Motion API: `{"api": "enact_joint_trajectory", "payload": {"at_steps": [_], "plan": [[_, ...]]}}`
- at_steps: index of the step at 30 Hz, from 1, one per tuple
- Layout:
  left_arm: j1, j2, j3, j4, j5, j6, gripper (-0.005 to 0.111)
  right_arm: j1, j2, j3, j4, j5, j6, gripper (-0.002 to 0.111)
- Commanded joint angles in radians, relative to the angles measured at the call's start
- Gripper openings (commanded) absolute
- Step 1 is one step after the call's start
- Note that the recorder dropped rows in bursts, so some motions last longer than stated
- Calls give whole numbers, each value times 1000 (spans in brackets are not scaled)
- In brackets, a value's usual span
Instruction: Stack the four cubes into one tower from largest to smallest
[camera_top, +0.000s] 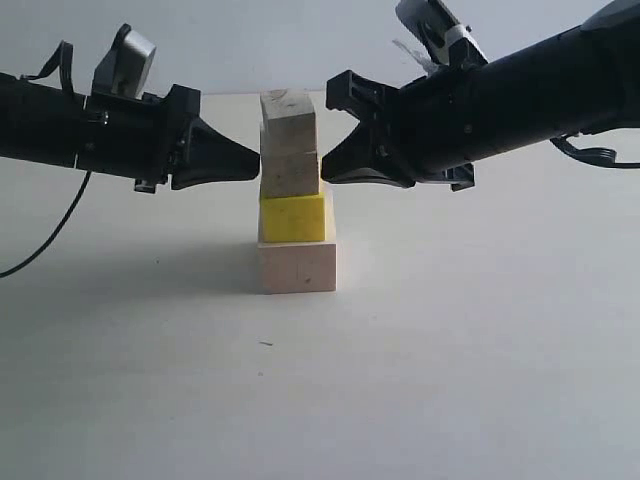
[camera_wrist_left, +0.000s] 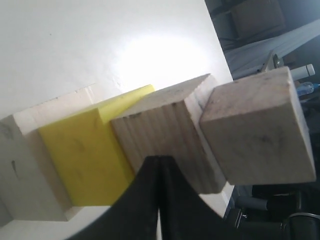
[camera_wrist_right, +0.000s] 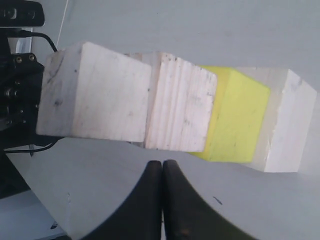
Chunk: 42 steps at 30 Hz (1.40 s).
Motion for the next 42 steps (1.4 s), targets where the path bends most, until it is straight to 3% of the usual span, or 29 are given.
{"api": "enact_joint_trajectory", "payload": {"at_steps": [1, 42], "plan": [[-6, 5, 3, -10, -1, 8, 0, -5, 1, 1, 2, -2, -14, 0], [-6, 9, -6, -35, -20, 8, 0, -5, 29, 1, 70, 6, -92, 0]]}}
